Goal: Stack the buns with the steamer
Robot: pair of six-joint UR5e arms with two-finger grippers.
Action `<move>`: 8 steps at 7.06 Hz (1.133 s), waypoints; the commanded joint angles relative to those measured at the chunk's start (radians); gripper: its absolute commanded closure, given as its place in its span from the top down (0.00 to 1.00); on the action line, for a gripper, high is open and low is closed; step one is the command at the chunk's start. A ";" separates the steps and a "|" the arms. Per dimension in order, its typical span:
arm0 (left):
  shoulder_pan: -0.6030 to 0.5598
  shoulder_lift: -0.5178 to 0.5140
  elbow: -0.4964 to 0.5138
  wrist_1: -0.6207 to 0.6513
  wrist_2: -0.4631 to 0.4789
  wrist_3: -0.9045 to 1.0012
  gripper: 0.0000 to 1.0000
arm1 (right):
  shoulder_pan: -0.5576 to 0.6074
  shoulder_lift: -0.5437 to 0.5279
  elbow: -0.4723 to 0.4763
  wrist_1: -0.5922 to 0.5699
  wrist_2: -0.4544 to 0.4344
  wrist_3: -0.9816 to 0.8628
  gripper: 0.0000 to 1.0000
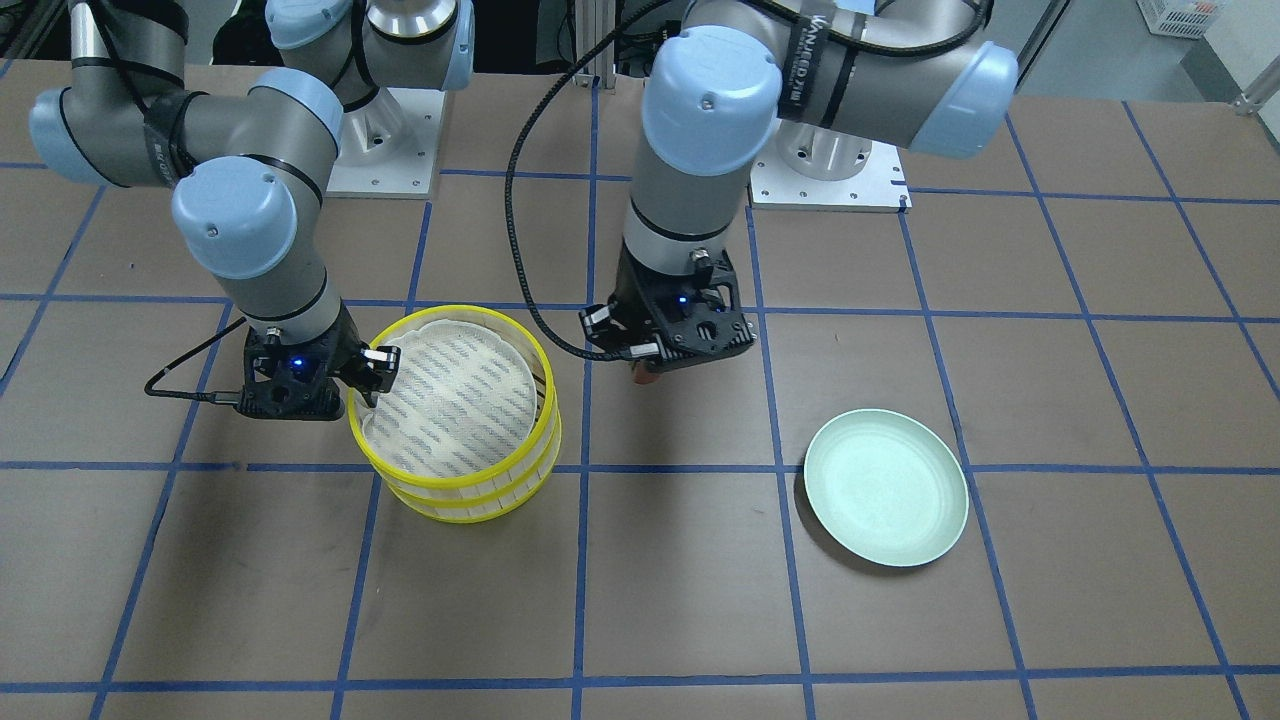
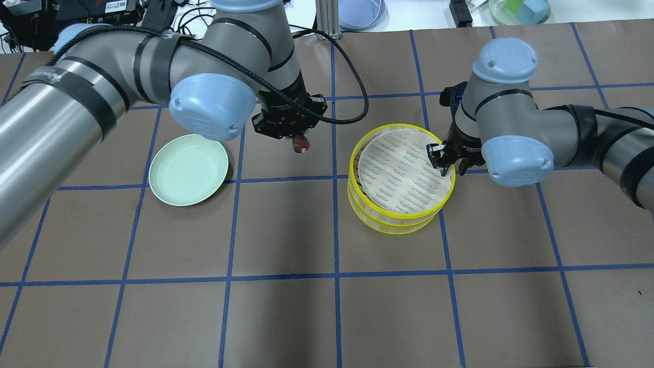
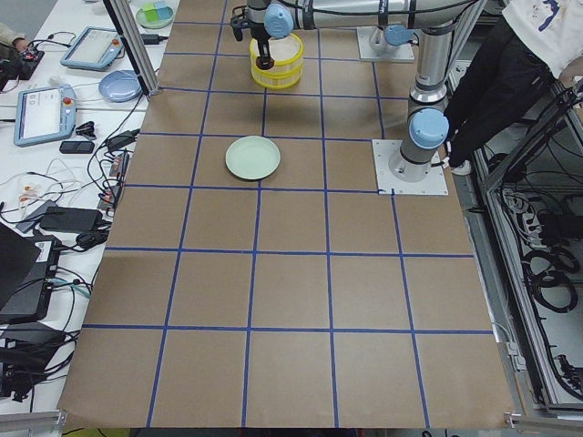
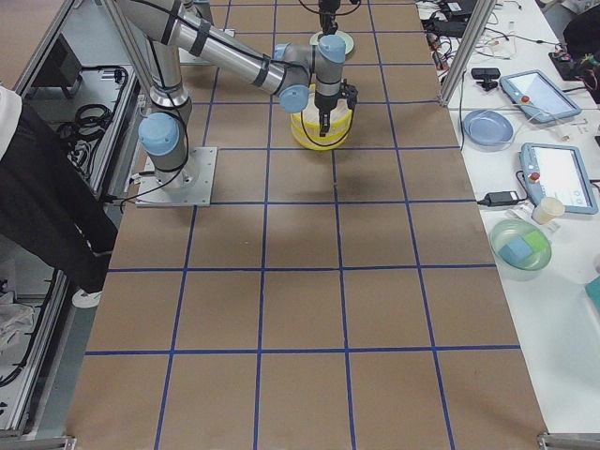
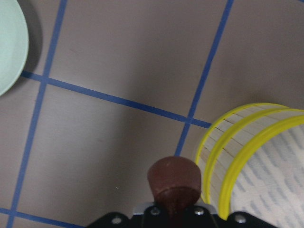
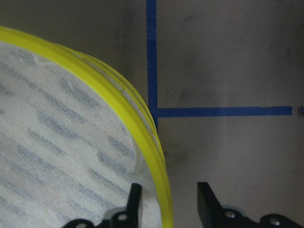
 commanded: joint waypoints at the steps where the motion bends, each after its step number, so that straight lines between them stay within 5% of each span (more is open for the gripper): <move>1: -0.091 -0.034 -0.009 0.086 -0.026 -0.180 0.00 | -0.006 -0.020 -0.115 0.110 -0.001 0.002 1.00; 2: -0.117 -0.054 -0.012 0.129 -0.026 -0.249 0.12 | -0.015 -0.052 -0.233 0.278 0.000 0.000 1.00; 4: -0.157 -0.113 -0.012 0.235 -0.043 -0.344 0.18 | -0.017 -0.151 -0.407 0.502 0.014 0.005 1.00; 6: -0.175 -0.150 -0.012 0.254 -0.069 -0.357 0.88 | -0.008 -0.207 -0.461 0.553 0.011 0.014 1.00; 8: -0.175 -0.153 -0.012 0.255 -0.068 -0.357 1.00 | -0.006 -0.215 -0.449 0.561 0.007 0.015 1.00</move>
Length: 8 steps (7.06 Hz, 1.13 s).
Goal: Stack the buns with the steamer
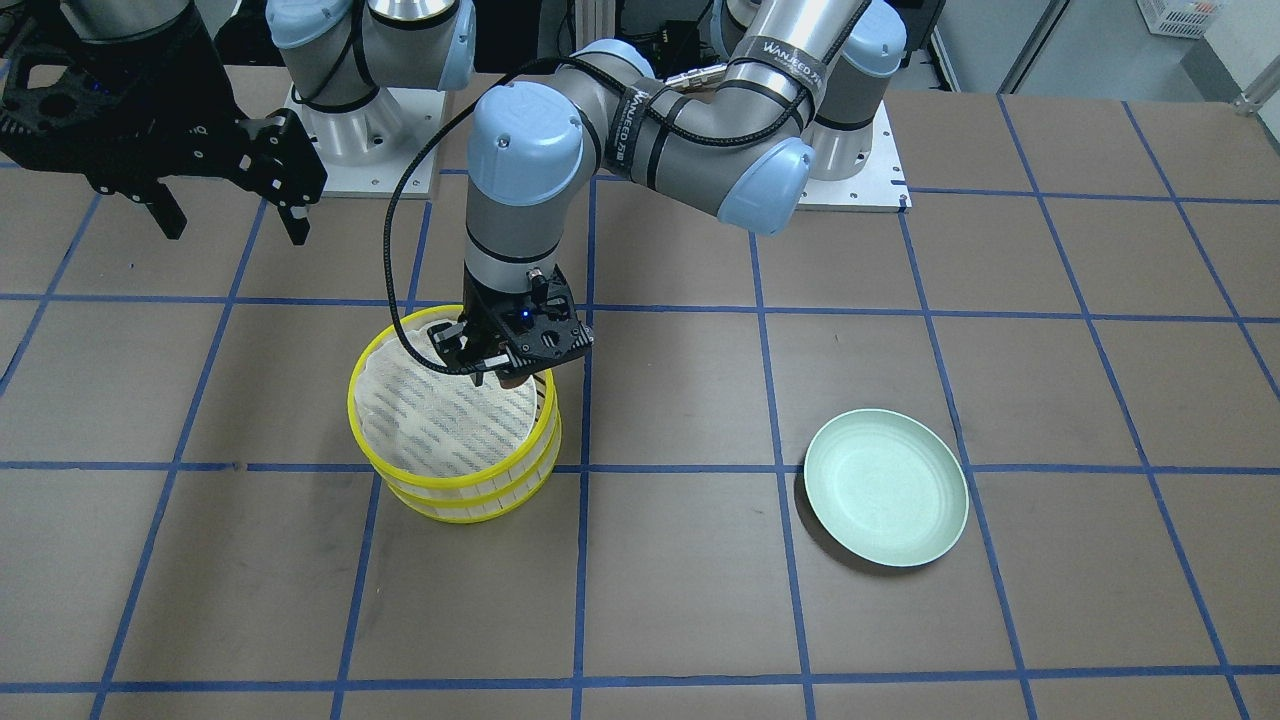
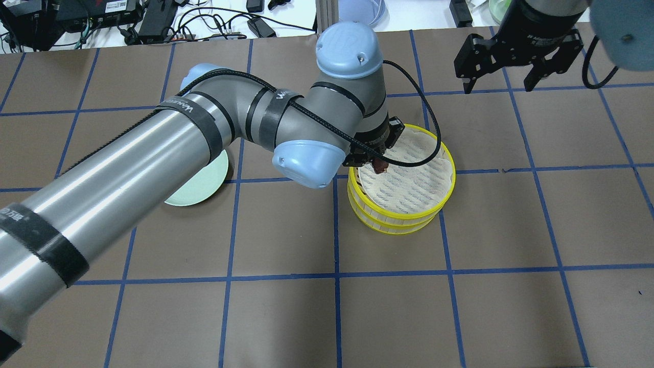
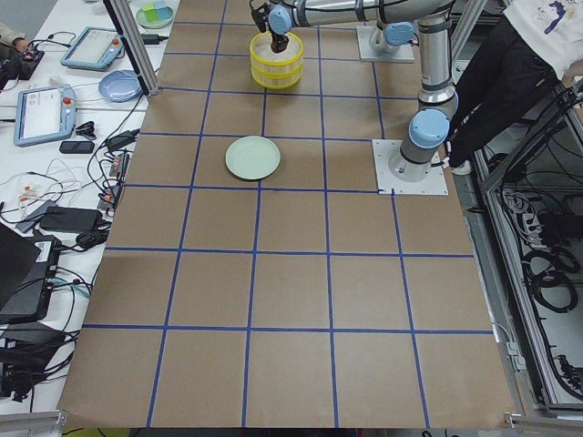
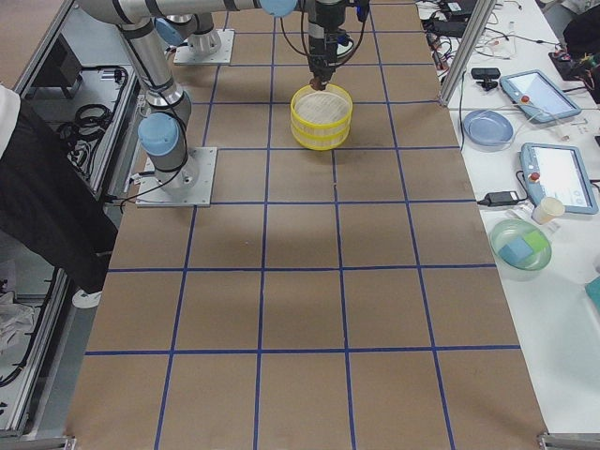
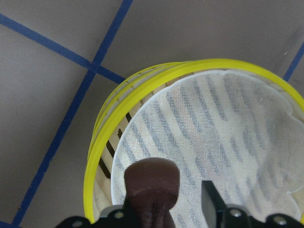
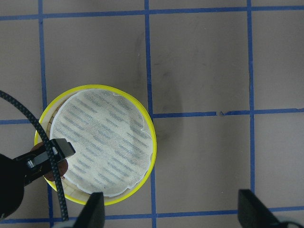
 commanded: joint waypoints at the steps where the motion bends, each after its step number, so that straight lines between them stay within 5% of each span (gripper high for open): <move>1: -0.001 -0.006 0.000 0.001 -0.001 -0.001 1.00 | 0.001 -0.010 0.008 0.012 -0.002 0.000 1.00; 5: 0.005 0.025 0.000 -0.002 0.010 0.031 1.00 | 0.001 -0.016 0.020 0.012 0.000 0.001 1.00; 8: 0.230 0.130 0.001 -0.176 0.033 0.460 1.00 | 0.001 -0.015 0.024 0.011 0.004 0.001 1.00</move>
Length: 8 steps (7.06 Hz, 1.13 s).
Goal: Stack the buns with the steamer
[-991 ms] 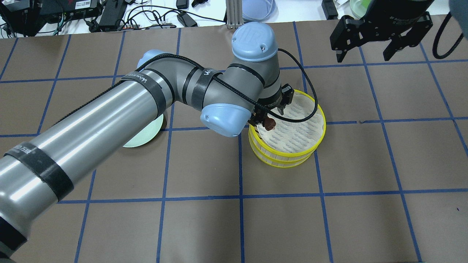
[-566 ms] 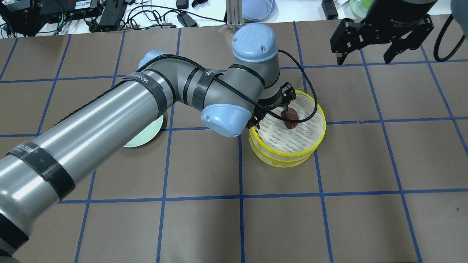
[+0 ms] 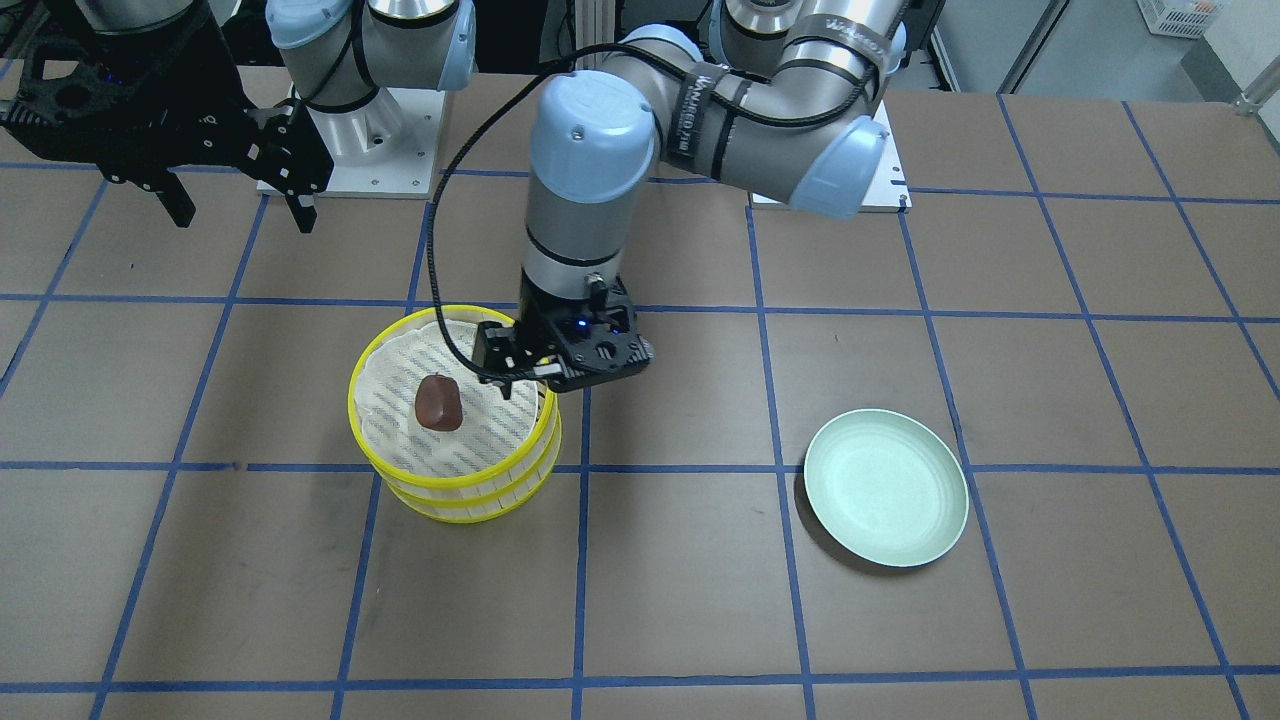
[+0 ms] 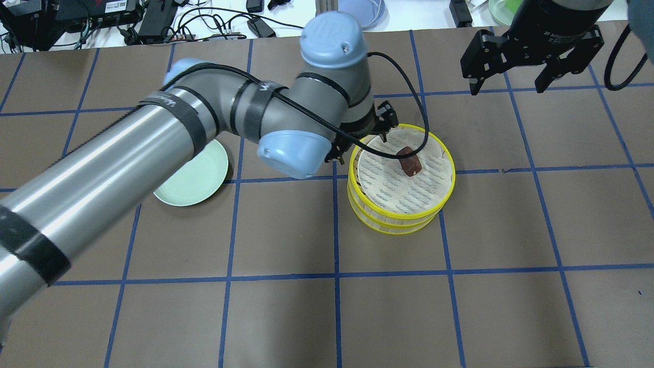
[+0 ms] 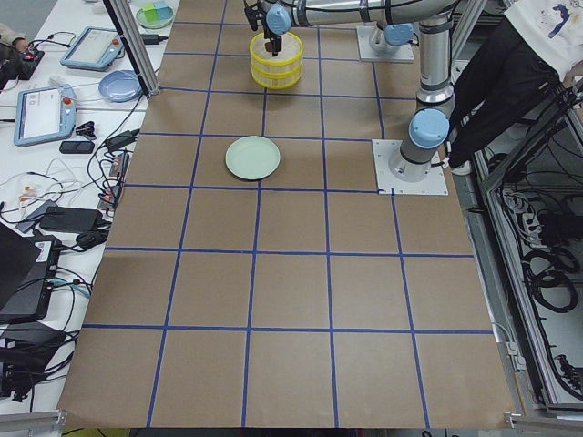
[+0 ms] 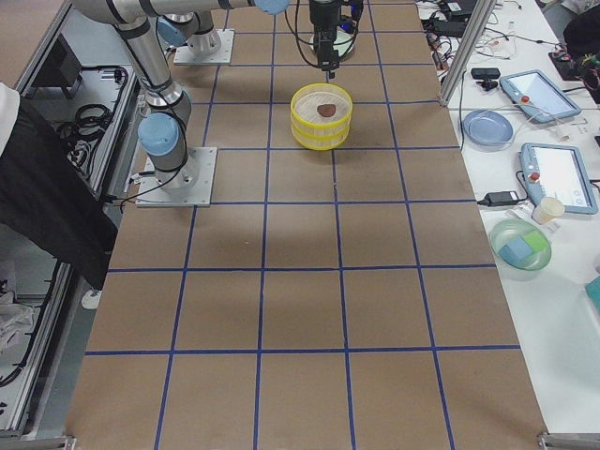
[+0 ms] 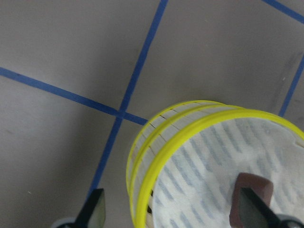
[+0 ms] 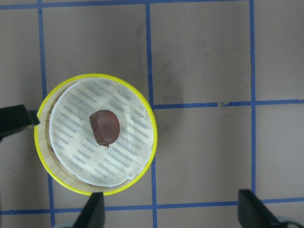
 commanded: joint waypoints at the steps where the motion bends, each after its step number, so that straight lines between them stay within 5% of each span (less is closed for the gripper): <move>1: 0.181 0.094 0.009 -0.160 0.007 0.319 1.00 | 0.000 0.000 0.001 -0.001 0.002 0.000 1.00; 3: 0.359 0.174 0.016 -0.275 0.013 0.570 1.00 | 0.000 0.000 -0.001 -0.007 0.003 0.012 1.00; 5: 0.378 0.257 0.041 -0.367 0.172 0.612 1.00 | 0.000 0.000 -0.011 -0.012 -0.001 0.034 1.00; 8: 0.370 0.359 0.078 -0.458 0.109 0.612 1.00 | 0.000 0.001 -0.014 -0.009 -0.007 0.087 1.00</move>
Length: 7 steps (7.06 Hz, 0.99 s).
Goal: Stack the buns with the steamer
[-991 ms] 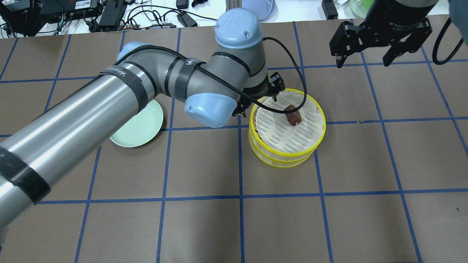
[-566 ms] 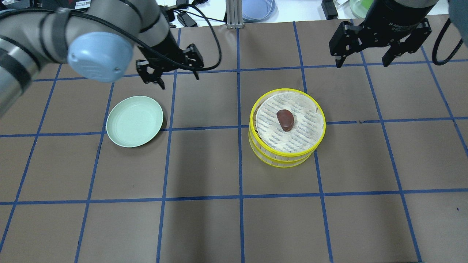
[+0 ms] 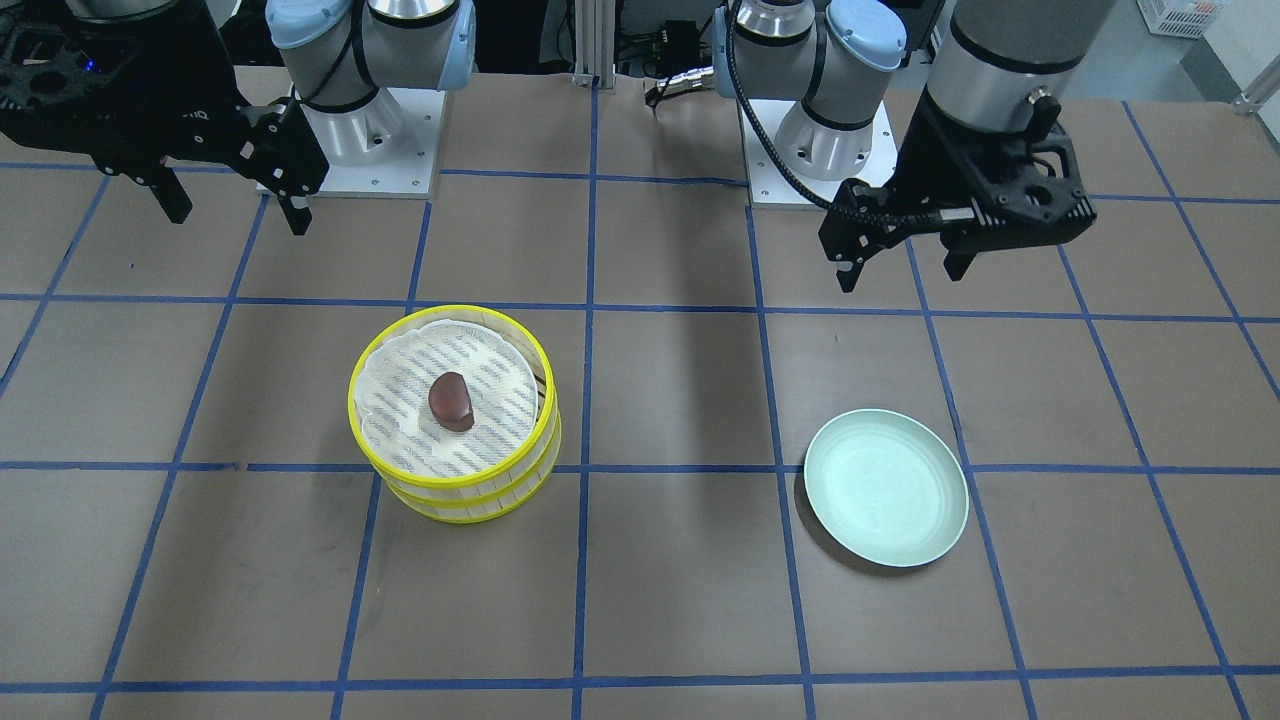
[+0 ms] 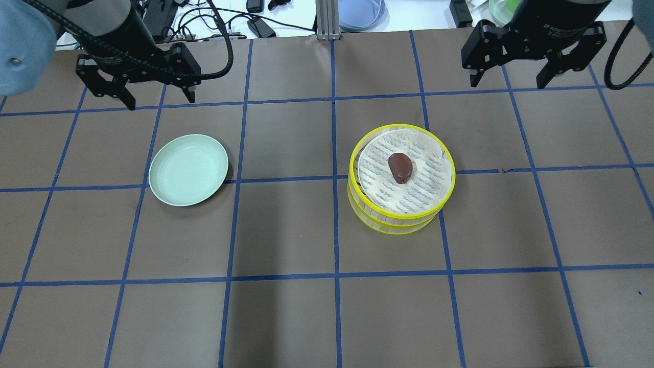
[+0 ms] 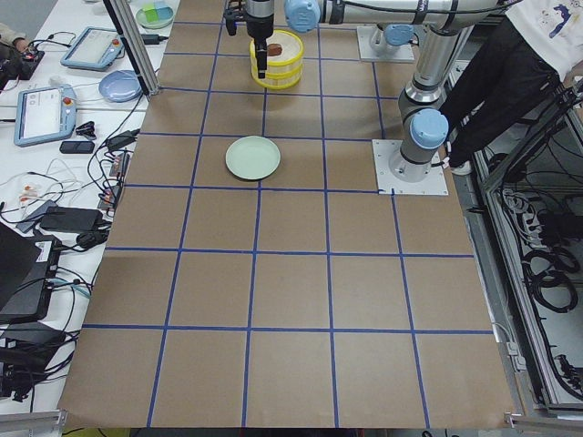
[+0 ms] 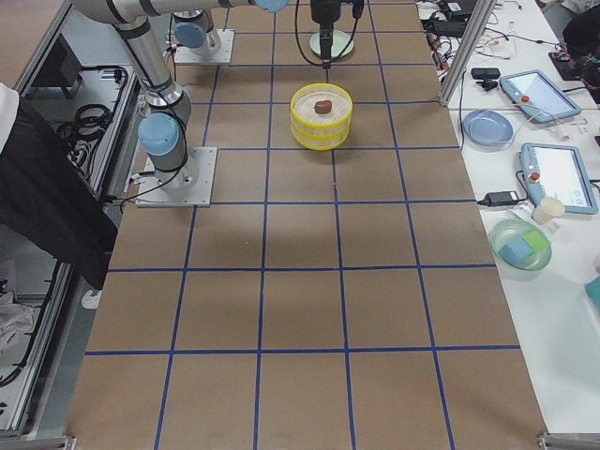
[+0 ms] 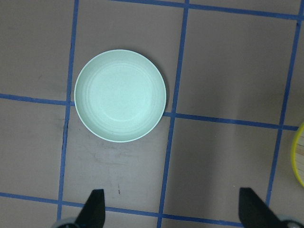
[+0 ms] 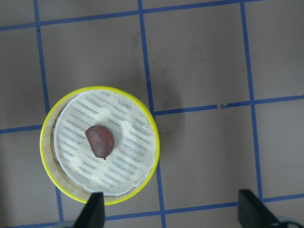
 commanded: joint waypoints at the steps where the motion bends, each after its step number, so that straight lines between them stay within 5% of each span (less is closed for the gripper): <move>1: -0.003 0.044 0.005 -0.028 -0.041 0.001 1.00 | 0.000 0.000 -0.001 0.004 -0.011 0.007 1.00; 7: -0.029 0.026 0.003 -0.012 -0.032 0.004 1.00 | 0.000 0.003 -0.001 -0.004 -0.012 0.007 1.00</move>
